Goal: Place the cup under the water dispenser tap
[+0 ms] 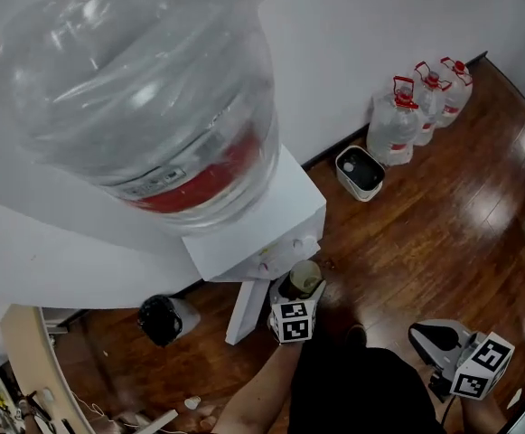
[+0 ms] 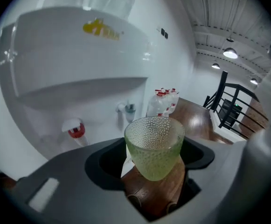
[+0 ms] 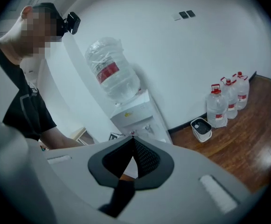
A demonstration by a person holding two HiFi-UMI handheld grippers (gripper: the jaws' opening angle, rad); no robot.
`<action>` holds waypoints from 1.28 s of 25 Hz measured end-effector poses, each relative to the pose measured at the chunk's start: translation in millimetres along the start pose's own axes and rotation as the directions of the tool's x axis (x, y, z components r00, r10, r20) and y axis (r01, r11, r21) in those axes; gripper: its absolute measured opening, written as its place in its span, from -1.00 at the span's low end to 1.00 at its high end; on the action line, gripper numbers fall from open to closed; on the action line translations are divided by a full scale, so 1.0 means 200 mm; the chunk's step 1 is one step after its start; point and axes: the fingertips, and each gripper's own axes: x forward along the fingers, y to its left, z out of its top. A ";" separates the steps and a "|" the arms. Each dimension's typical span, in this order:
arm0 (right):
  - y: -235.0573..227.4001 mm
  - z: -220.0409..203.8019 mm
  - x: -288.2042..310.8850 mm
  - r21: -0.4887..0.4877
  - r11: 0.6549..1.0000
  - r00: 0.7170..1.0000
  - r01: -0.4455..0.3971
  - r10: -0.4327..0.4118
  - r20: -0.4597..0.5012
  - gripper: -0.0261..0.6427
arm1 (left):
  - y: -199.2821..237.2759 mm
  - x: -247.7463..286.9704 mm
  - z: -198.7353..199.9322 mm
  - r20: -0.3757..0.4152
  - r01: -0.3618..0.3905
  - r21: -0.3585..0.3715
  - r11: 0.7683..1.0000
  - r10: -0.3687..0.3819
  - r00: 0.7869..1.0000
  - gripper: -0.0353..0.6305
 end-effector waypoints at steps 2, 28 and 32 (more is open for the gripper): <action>-0.10 -0.05 0.05 0.026 0.999 1.000 0.024 -0.023 -0.018 -0.92 | 0.08 0.15 -0.06 0.004 -0.078 -0.049 0.996 0.078 0.997 0.83; -0.48 -0.37 0.20 0.117 0.992 0.990 0.050 -0.034 -0.135 -0.92 | 0.25 0.73 -0.29 0.029 -0.386 -0.102 0.917 0.391 0.920 0.85; -0.46 -0.32 0.15 0.111 0.992 0.993 0.053 -0.041 -0.108 -0.92 | 0.22 0.68 -0.27 0.047 -0.314 -0.102 0.944 0.320 0.946 0.88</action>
